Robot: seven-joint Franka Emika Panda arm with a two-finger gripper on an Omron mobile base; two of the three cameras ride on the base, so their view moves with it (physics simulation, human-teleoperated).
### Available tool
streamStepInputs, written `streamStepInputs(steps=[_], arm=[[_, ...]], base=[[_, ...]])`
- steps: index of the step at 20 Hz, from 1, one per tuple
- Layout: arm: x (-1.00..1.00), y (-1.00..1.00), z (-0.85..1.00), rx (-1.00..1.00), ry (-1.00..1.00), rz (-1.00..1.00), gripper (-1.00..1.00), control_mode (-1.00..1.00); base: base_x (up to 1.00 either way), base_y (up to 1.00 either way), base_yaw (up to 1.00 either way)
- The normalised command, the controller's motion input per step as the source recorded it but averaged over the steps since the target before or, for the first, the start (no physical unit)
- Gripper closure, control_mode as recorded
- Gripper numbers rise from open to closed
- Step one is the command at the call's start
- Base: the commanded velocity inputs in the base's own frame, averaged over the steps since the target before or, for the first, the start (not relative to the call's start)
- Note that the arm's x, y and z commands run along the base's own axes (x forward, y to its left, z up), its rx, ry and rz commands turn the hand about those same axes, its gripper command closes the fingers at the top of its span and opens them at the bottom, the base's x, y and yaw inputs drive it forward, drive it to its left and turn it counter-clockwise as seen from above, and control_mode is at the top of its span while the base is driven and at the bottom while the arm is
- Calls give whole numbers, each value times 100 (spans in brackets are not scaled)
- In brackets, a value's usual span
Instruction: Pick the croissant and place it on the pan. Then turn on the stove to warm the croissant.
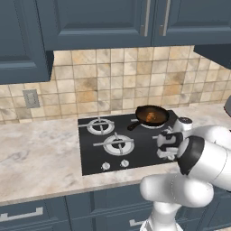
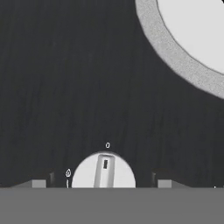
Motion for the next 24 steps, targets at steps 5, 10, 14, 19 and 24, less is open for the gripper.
streamStepInputs(steps=[5,10,14,19,24], arm=[[7,-4,-18,0,0,0,100,-100],[0,0,-14,0,0,0,100,-100],[0,0,-11,0,0,0,100,-100],[0,0,-10,0,0,-5,100,-100],[-7,6,-13,0,0,-11,100,-100]], base=[[0,0,0],[0,0,0],[0,0,0],[0,0,0],[0,0,0]])
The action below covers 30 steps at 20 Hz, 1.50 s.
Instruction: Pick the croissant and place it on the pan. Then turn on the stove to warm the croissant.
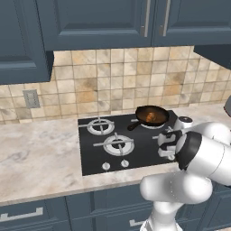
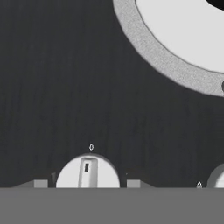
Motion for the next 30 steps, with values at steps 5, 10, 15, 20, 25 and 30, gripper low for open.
streamStepInputs(steps=[5,10,15,20,25,30], arm=[[-22,5,-2,0,0,-12,100,-100],[-5,1,0,0,0,-4,100,-100],[0,0,0,0,0,1,100,-100],[0,0,-2,0,2,13,100,-100],[0,0,-1,0,0,14,100,-100],[0,0,-8,0,1,16,100,-100]], base=[[0,0,0],[0,0,0],[0,0,0],[0,0,0],[0,0,0],[0,0,0]])
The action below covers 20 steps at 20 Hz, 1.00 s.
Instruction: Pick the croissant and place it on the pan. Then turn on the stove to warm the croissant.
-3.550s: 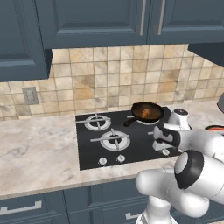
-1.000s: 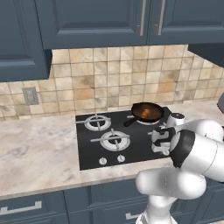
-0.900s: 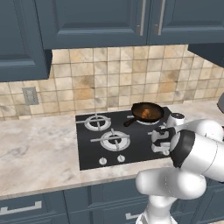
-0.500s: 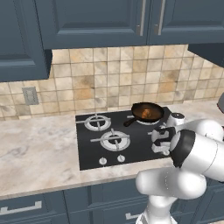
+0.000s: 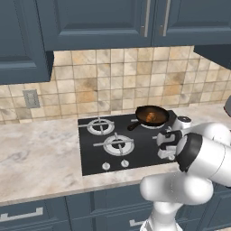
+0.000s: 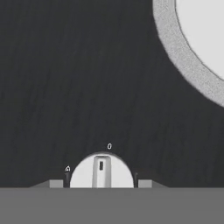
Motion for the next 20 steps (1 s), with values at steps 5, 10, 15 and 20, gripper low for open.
streamStepInputs(steps=[5,10,15,20], arm=[[0,0,-10,0,2,17,100,-100],[0,0,-14,0,3,20,100,-100],[0,0,-19,0,1,20,100,-100],[0,0,-22,0,0,20,100,-100]], base=[[0,0,0],[0,0,0],[0,0,0],[0,0,0]])
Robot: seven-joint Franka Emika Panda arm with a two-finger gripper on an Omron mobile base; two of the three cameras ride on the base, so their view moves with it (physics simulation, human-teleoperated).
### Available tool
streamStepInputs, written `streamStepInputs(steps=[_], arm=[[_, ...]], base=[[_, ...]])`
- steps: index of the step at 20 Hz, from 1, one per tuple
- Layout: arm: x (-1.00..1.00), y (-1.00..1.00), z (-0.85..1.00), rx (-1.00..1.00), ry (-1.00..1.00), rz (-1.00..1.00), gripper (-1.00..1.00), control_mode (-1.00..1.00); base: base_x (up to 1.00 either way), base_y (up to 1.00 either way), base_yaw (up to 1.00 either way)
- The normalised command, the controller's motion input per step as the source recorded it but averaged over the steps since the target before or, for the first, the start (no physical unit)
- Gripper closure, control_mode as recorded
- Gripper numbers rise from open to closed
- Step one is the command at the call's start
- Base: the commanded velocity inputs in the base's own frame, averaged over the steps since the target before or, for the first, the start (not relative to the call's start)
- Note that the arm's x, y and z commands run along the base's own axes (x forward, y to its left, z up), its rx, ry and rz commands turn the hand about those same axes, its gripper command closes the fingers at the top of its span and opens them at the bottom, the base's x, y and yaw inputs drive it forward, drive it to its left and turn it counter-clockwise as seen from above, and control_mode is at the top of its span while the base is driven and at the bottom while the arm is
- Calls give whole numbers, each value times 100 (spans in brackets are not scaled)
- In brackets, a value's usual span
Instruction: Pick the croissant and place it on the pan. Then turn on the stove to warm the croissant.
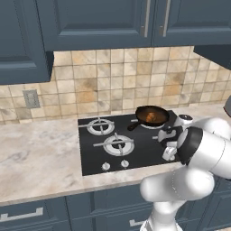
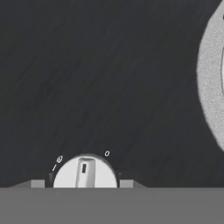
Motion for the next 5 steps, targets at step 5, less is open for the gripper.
streamStepInputs(steps=[5], arm=[[0,0,-27,0,0,20,100,-100]], base=[[0,0,0]])
